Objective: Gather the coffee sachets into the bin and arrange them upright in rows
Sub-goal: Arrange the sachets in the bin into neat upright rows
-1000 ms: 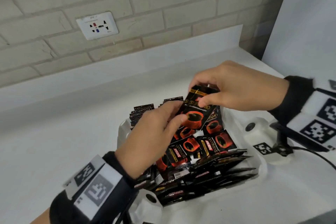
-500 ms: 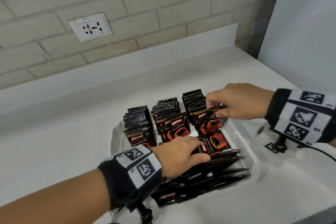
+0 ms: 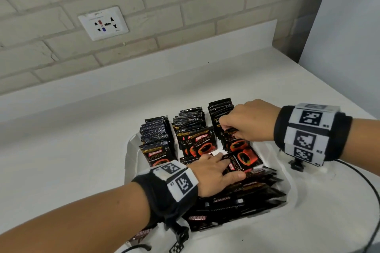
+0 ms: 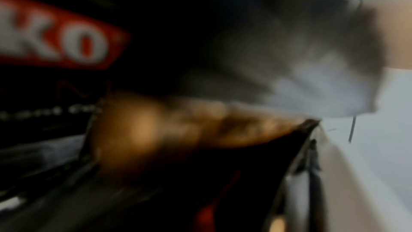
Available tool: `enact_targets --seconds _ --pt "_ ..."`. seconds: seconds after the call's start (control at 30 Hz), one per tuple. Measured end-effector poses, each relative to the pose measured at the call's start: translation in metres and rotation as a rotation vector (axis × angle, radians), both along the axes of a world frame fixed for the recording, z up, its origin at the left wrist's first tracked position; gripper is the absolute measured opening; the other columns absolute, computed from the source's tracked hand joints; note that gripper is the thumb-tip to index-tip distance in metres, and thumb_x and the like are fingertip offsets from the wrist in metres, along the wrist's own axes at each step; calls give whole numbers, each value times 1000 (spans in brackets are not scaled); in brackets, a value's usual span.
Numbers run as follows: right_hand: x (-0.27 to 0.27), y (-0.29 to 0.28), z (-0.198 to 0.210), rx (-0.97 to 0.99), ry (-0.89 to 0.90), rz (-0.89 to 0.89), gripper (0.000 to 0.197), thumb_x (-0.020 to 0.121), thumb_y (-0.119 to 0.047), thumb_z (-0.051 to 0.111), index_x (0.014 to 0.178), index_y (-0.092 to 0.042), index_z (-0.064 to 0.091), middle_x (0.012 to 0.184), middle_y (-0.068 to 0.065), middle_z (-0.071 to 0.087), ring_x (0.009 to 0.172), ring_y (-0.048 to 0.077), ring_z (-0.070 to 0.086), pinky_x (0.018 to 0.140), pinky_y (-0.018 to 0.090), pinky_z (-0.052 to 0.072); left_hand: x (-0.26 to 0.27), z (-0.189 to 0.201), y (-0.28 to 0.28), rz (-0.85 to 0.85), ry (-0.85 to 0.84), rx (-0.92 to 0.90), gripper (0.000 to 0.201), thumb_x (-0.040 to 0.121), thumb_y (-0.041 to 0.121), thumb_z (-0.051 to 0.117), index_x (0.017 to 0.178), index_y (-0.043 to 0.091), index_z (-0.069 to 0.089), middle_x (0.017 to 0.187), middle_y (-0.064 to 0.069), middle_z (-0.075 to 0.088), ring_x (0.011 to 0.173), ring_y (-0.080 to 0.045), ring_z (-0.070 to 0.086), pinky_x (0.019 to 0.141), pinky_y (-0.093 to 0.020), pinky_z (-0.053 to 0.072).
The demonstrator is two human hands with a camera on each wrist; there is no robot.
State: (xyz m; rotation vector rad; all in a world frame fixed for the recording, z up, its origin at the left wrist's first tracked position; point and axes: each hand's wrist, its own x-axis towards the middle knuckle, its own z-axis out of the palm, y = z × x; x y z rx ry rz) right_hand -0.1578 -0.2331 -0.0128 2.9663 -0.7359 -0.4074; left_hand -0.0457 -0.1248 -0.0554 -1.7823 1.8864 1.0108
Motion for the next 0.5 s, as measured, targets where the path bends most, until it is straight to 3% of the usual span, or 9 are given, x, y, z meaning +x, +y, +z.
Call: enact_targets --seconds 0.27,0.4,0.5 --pt "2 -2 -7 -32 30 -18 23 92 -12 44 113 -19 47 104 4 58 70 19 45 48 20 26 2 3 9 -38 46 26 68 93 61 18 150 23 19 159 -1 9 145 -21 6 118 -40 7" --pt "1 -2 -6 -27 65 -36 26 92 -18 50 117 -18 46 106 4 58 74 19 48 48 22 28 -2 6 18 -42 112 12 61 94 59 19 145 28 31 153 3 28 139 -22 22 115 -35 17" --pt "0 0 -4 -27 88 -34 23 92 -19 51 114 -17 47 107 4 58 78 20 52 50 23 29 -1 3 21 -29 203 15 67 90 66 17 141 28 38 148 1 38 135 -21 32 113 -37 24"
